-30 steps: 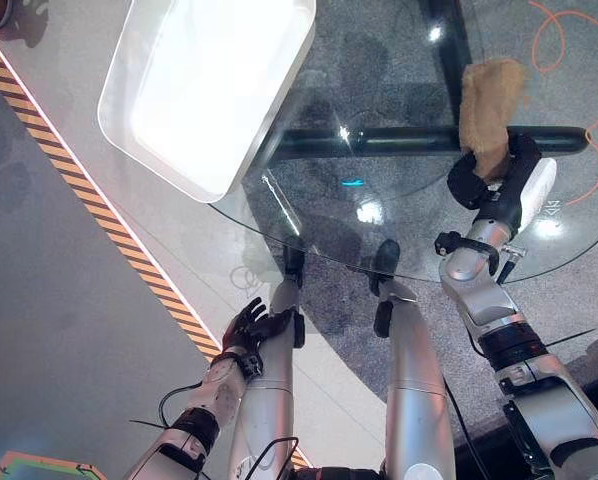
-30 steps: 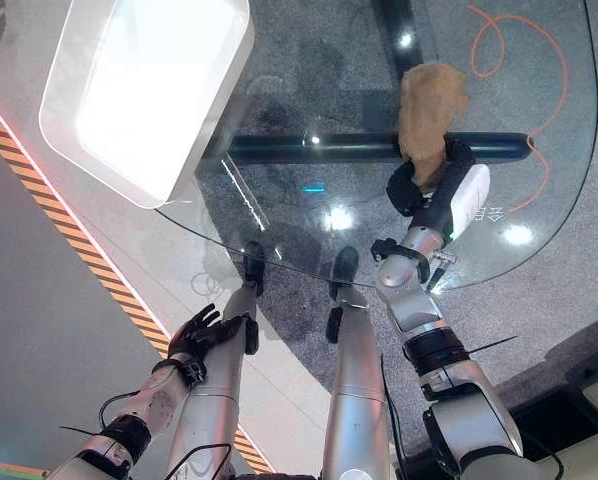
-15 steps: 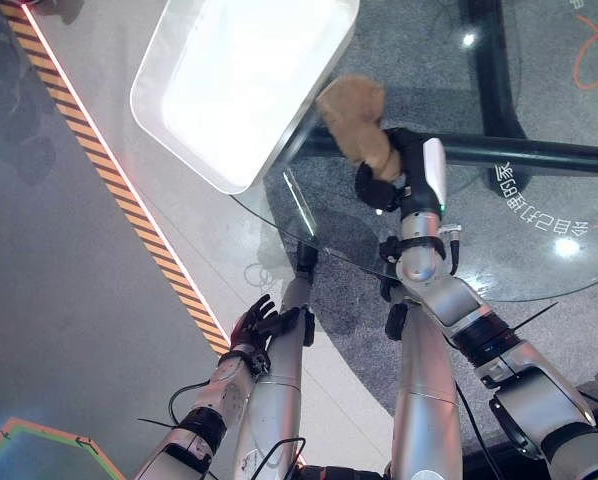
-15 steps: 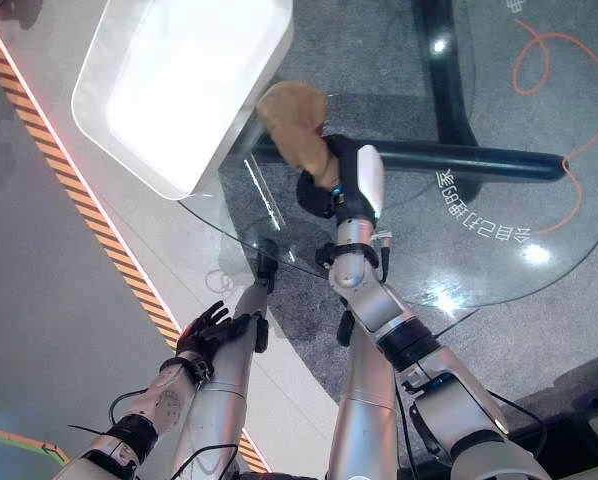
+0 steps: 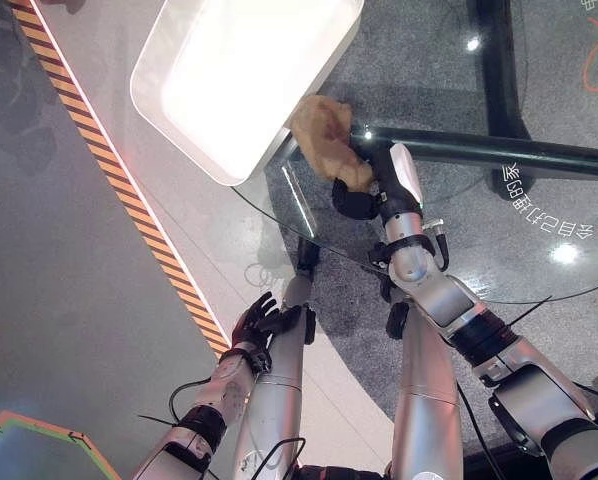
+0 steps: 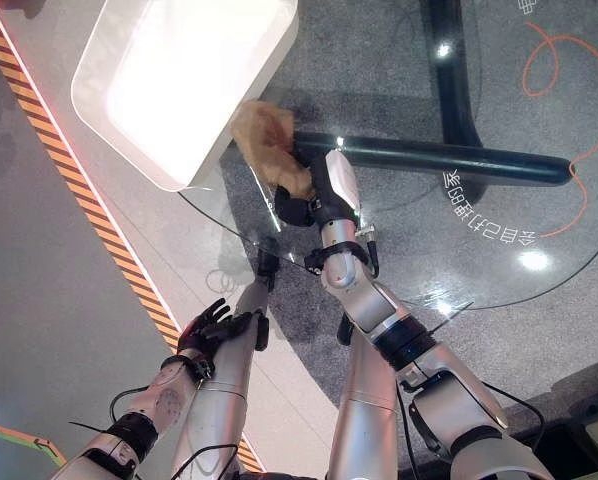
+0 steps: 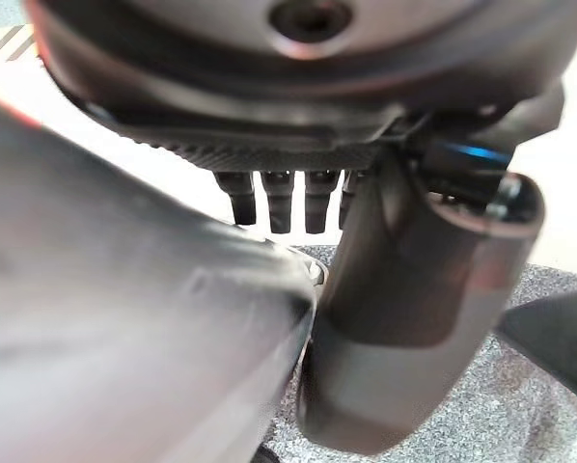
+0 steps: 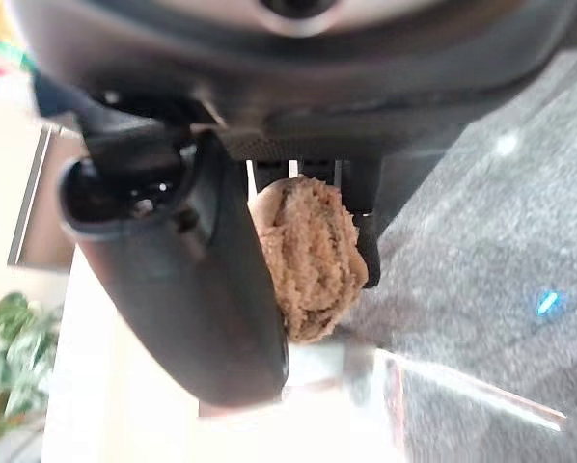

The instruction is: Wipe the table with a cloth and put it in the basket.

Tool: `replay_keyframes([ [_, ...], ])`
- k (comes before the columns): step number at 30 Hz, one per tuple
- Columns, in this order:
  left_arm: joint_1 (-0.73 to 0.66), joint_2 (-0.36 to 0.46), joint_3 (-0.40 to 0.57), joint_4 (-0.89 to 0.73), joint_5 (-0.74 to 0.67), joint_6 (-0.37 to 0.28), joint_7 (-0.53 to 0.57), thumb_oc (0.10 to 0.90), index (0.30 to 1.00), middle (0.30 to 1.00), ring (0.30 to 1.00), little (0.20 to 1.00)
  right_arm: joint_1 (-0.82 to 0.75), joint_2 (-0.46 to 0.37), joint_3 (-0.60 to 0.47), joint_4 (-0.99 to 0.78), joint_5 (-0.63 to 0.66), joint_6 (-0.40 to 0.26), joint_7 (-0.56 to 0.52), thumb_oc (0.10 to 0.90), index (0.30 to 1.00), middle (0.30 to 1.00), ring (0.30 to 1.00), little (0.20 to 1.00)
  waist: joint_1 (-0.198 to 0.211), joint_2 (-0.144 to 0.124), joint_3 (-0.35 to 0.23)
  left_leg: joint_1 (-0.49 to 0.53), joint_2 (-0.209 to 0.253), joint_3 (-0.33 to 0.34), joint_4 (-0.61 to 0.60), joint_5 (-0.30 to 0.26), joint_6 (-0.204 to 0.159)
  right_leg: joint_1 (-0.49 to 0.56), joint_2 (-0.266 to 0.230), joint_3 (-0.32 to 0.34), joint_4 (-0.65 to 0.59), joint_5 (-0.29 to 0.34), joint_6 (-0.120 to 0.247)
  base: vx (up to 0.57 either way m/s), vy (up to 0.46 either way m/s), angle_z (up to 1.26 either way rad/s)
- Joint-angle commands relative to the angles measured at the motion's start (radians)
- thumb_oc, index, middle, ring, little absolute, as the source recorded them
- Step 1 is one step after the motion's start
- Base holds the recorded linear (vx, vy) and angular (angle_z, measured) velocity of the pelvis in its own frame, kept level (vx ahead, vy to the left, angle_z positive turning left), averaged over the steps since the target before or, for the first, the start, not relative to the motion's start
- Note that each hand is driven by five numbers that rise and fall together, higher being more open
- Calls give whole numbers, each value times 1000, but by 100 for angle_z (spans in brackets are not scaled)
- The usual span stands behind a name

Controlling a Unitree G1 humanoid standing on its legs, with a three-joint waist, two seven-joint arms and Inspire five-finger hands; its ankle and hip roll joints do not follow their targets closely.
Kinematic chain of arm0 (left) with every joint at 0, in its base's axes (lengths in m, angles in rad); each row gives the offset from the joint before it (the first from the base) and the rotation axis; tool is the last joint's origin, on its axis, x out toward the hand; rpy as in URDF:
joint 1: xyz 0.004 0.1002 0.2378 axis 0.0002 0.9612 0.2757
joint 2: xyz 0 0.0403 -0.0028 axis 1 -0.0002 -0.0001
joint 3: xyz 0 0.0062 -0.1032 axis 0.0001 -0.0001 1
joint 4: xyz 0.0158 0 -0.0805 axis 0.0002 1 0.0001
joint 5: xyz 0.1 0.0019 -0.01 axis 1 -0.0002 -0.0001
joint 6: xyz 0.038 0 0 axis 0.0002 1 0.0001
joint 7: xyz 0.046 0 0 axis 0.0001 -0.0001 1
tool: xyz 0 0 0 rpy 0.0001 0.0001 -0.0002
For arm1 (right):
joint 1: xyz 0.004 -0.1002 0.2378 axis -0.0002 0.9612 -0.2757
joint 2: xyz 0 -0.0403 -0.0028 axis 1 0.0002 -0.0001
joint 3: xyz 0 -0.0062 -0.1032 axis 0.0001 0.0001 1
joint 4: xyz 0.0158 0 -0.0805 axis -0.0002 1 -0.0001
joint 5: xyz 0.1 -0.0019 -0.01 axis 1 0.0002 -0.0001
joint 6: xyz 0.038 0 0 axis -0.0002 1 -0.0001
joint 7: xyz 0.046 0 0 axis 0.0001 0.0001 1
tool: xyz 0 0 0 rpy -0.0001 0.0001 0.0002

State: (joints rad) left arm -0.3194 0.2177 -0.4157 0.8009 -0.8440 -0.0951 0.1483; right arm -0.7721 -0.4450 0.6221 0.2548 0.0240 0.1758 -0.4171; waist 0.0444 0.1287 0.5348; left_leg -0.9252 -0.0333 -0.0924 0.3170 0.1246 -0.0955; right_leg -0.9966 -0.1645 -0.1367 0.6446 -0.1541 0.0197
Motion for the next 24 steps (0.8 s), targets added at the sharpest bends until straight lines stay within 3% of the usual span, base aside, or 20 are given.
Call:
replay_keyframes([
  [1, 107, -48, -48, 23, 20, 31, 8, 800, 900, 900, 900, 900, -51, 16, 99, -186, -19, -74, 95, 100, 300, 300, 300, 200, -4, 13, -15, -35, -78, 159, 128, -126, 86, -23, 88, 50, -178, 176, 38, 0, 0, 0],
  [11, 101, -25, -49, 22, 5, 37, 5, 800, 900, 900, 900, 900, -44, -15, 127, -269, 9, -128, 146, 100, 300, 300, 300, 200, -9, 1, -15, -41, -72, 162, 134, -127, 86, -26, 91, 47, -176, 178, 42, 0, -3, 0],
  [16, 100, -15, -46, 16, -1, 39, 8, 800, 900, 900, 900, 900, -35, -24, 116, -269, 7, -113, 42, 100, 300, 300, 300, 200, -11, -2, -15, -44, -64, 165, 138, -129, 87, -30, 91, 47, -171, 178, 44, -1, -7, 0],
  [24, 107, -13, -41, 28, -11, 29, 18, 800, 900, 900, 900, 900, -20, -47, 5, -225, 10, -89, -141, 100, 300, 300, 300, 200, -19, -9, -15, -40, -58, 162, 134, -131, 87, -25, 96, 48, -176, 181, 47, 0, -17, 1],
])
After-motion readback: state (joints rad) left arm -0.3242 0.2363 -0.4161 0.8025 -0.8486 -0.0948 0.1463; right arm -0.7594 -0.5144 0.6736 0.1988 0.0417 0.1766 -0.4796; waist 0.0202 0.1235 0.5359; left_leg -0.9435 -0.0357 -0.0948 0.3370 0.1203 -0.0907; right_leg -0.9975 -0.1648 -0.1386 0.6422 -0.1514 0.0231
